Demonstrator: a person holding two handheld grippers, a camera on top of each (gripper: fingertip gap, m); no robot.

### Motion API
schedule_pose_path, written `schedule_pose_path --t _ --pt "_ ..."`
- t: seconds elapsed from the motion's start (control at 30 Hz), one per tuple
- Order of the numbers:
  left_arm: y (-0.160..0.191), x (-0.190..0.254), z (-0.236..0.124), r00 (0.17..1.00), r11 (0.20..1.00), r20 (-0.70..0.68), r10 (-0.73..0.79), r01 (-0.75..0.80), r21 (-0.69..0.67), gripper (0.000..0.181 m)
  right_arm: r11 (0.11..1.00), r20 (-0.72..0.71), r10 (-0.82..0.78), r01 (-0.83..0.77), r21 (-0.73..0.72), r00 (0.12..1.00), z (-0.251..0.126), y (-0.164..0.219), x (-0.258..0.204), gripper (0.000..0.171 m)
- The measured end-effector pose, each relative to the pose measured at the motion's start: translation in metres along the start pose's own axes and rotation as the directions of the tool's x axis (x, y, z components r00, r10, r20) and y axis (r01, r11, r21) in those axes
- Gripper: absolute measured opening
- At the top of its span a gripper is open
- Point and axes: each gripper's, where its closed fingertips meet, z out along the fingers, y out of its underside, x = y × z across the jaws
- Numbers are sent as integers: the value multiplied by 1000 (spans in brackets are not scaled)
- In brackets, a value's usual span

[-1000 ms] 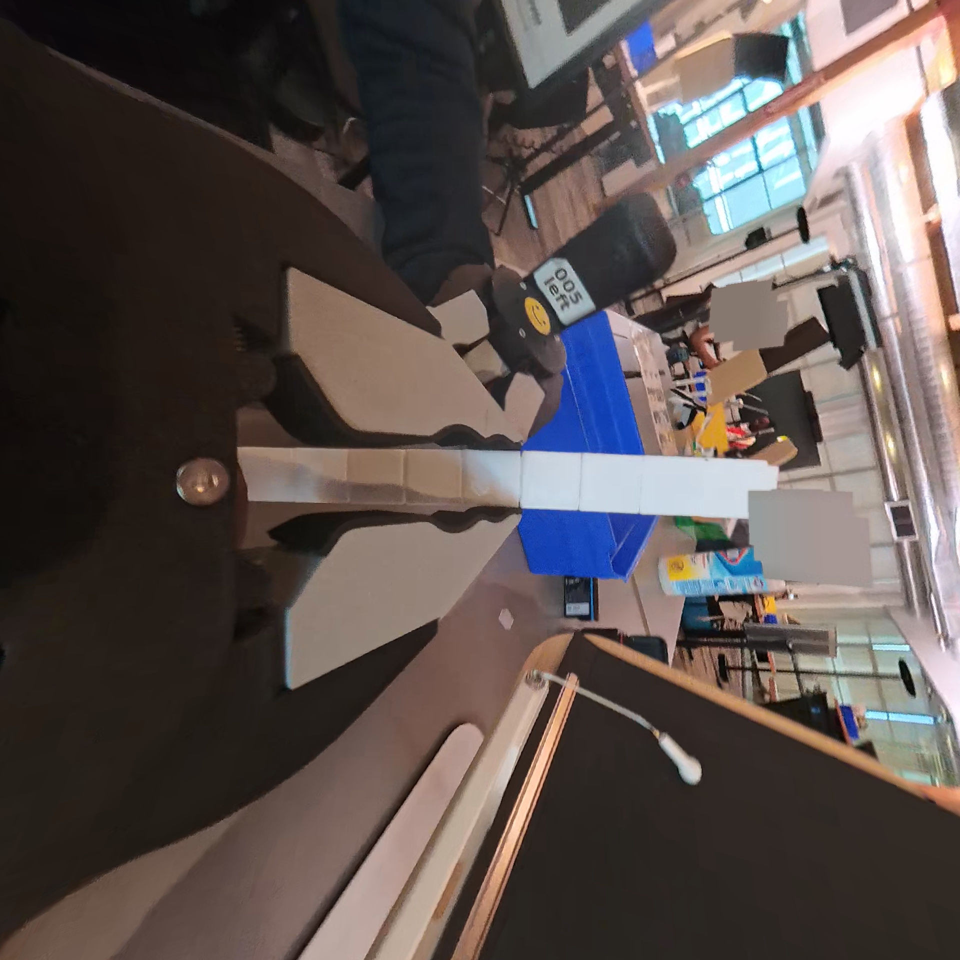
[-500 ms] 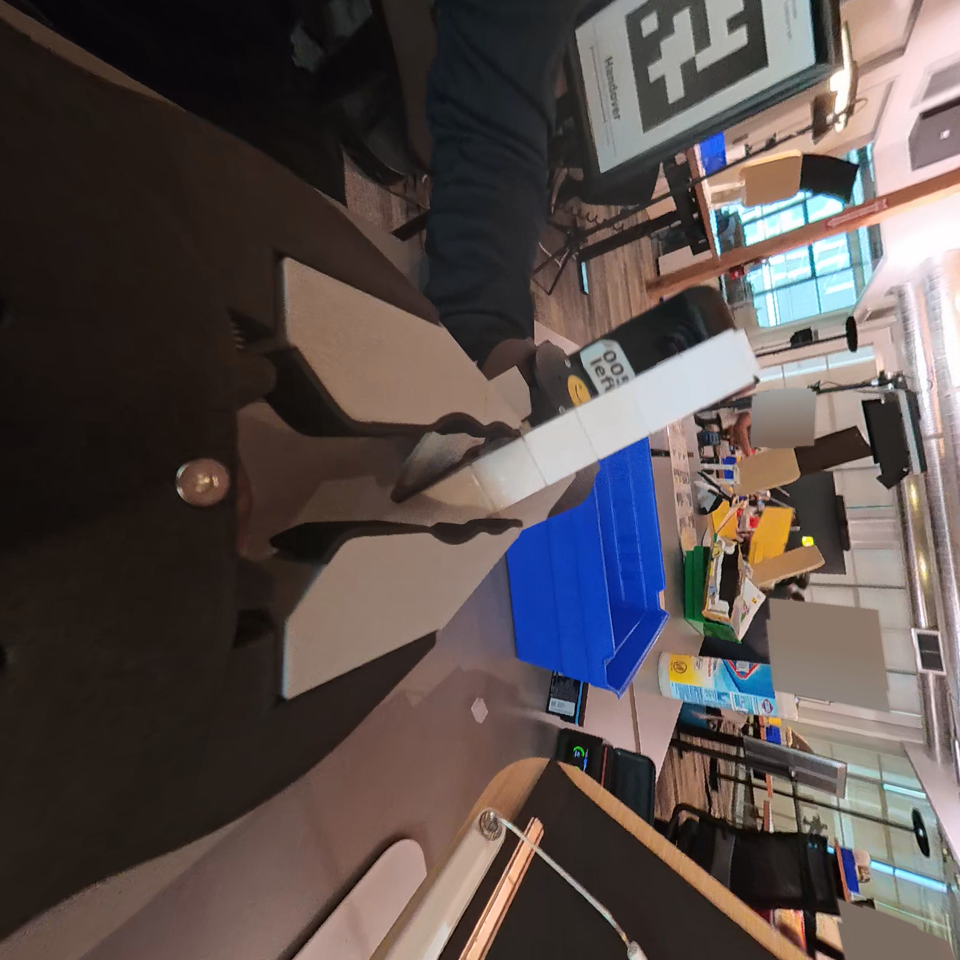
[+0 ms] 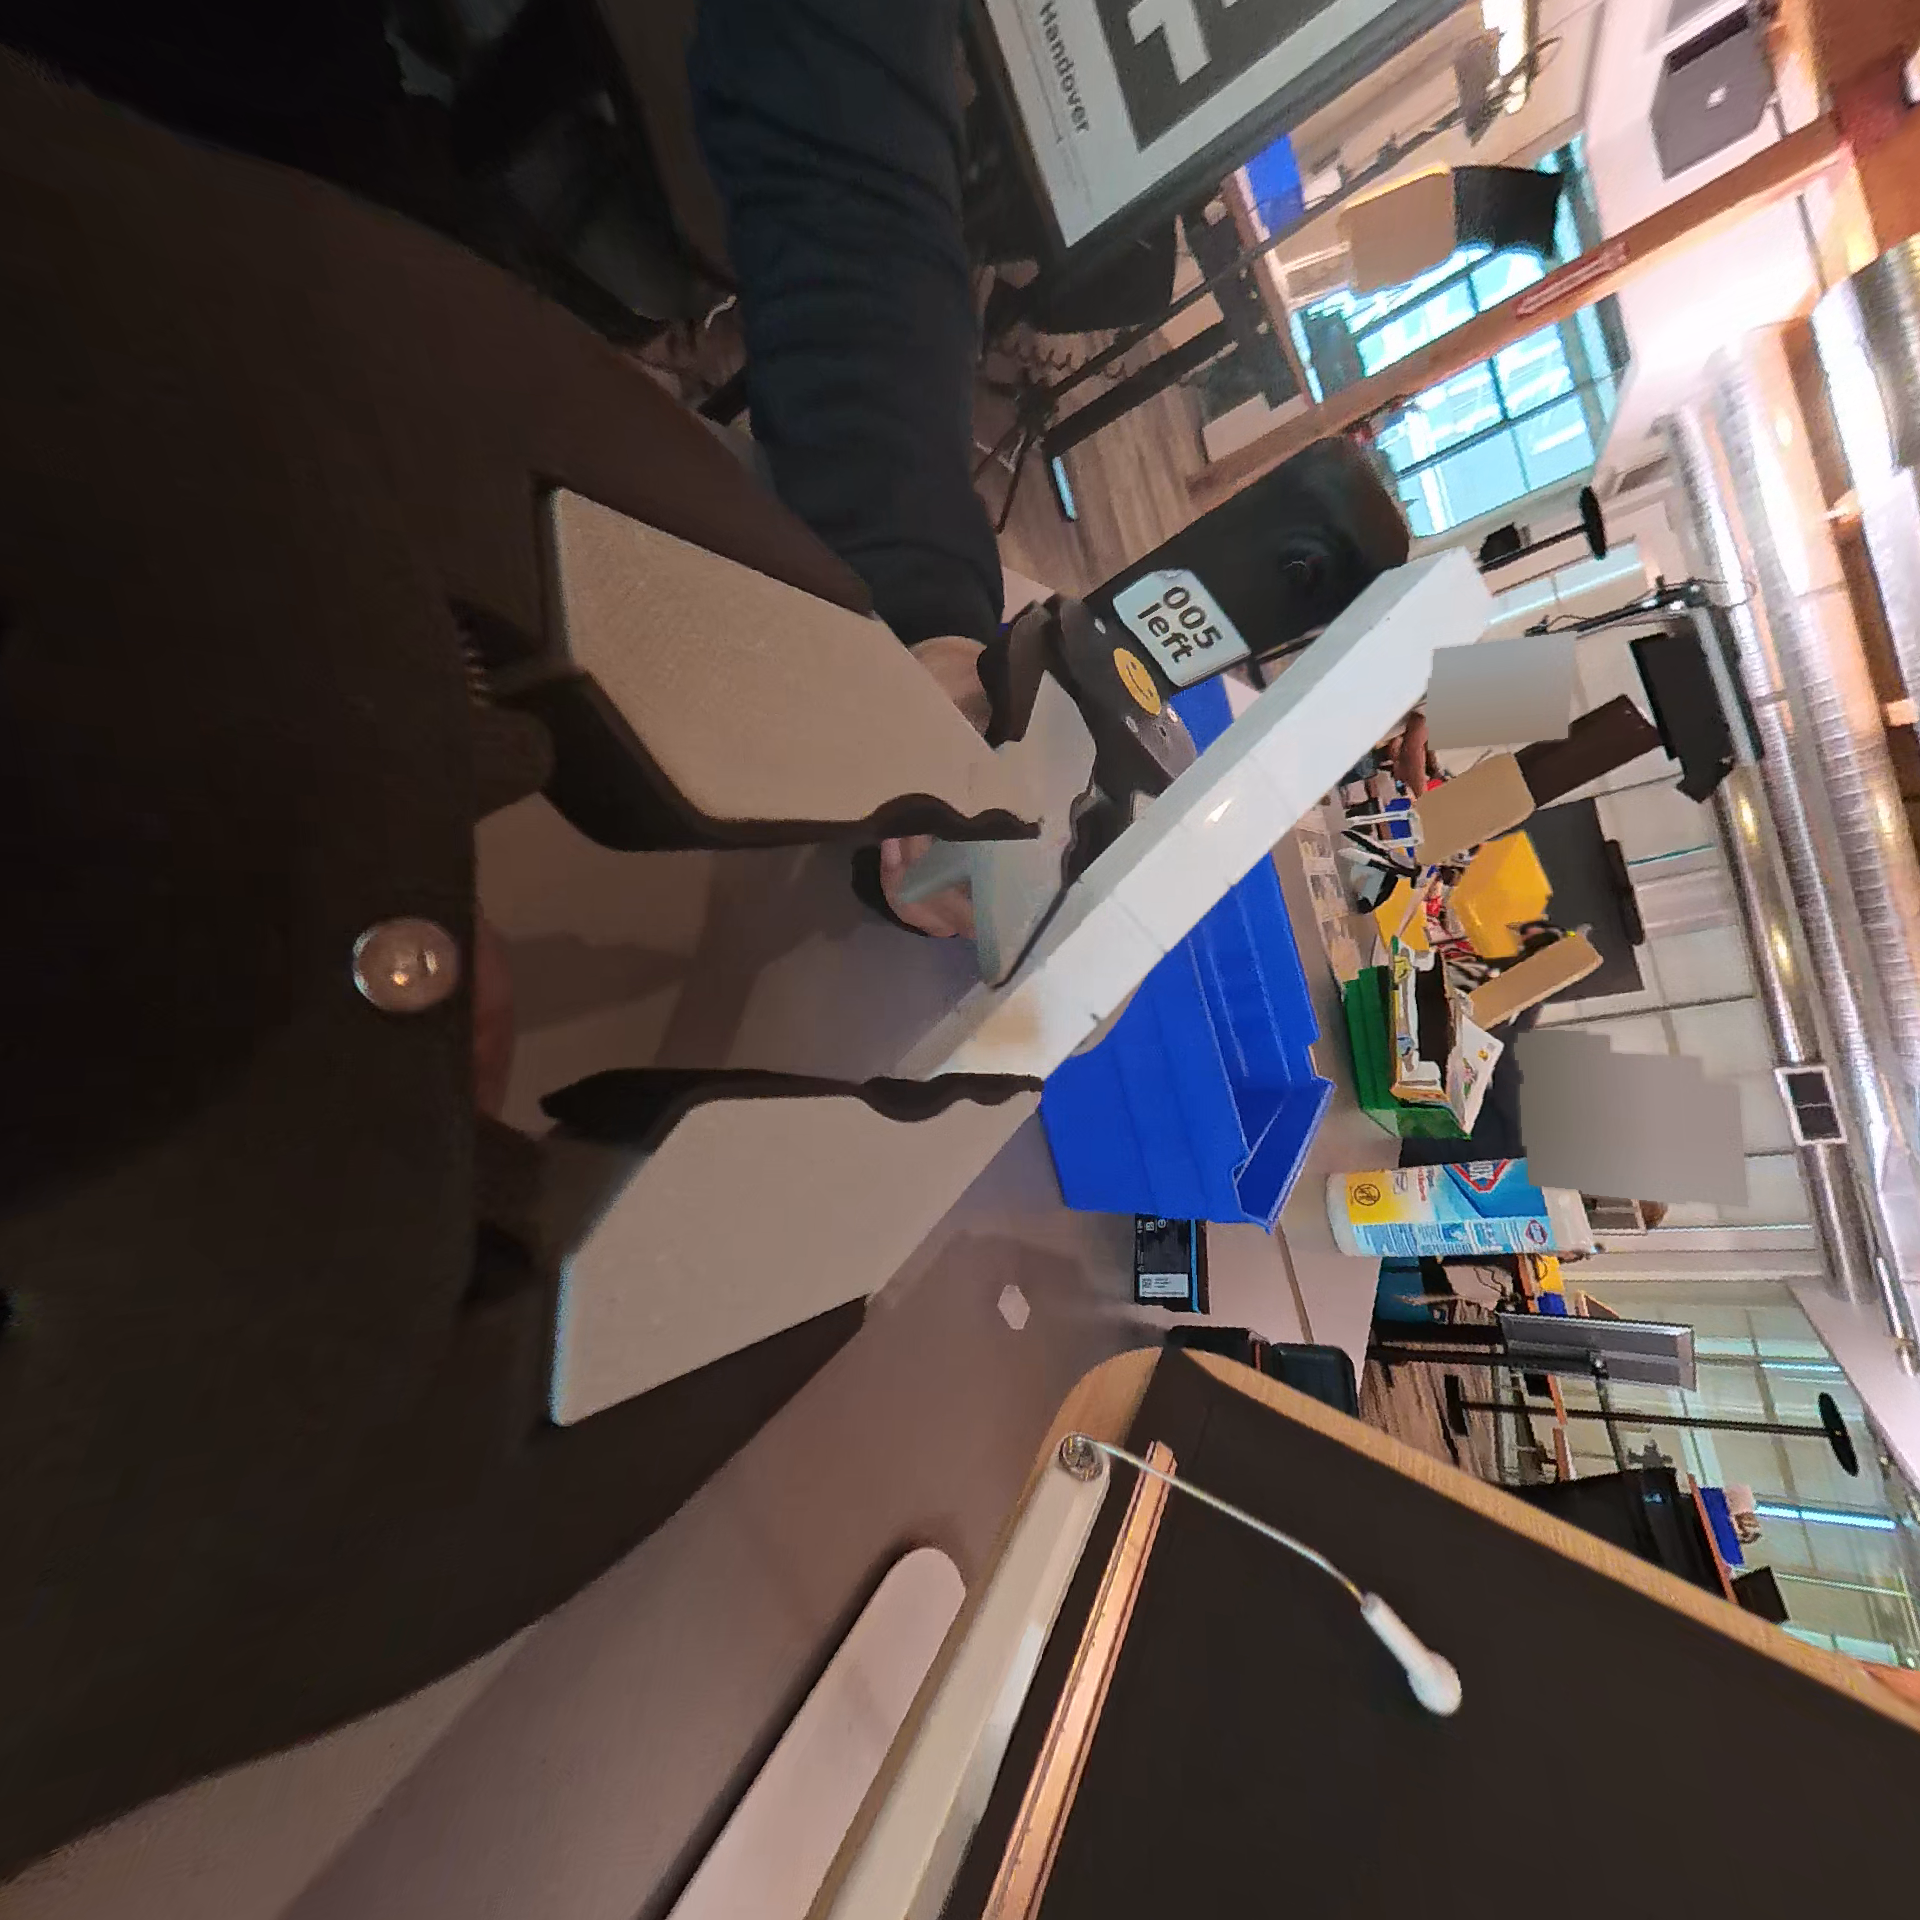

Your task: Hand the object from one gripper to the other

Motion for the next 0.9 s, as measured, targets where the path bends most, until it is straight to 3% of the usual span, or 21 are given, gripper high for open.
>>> schedule_pose_path --t 0.13,0.23,0.33,0.47,0.67,0.9 --pt "-6 -9 -3 999 999 32 -36 35 38 19 999 13 49 -49 21 999 -3 -3 3 41" --pt "-14 -14 -7 997 994 41 -69 65 90 19 997 93 70 -71 12 993 -2 -2 -9 27" --pt "-23 -16 -11 994 984 24 -108 104 143 19 986 164 157 -145 -85 974 8 16 -19 37" --pt "-36 -13 -16 988 964 -28 -150 152 219 19 951 130 264 -236 -198 956 20 42 -13 51" --pt "-49 10 -19 978 945 -163 -133 175 278 19 904 259 426 -422 -75 867 16 18 -17 55" --pt "-46 17 -15 969 945 -199 -146 196 261 19 908 271 375 -410 83 886 8 -7 -11 53"
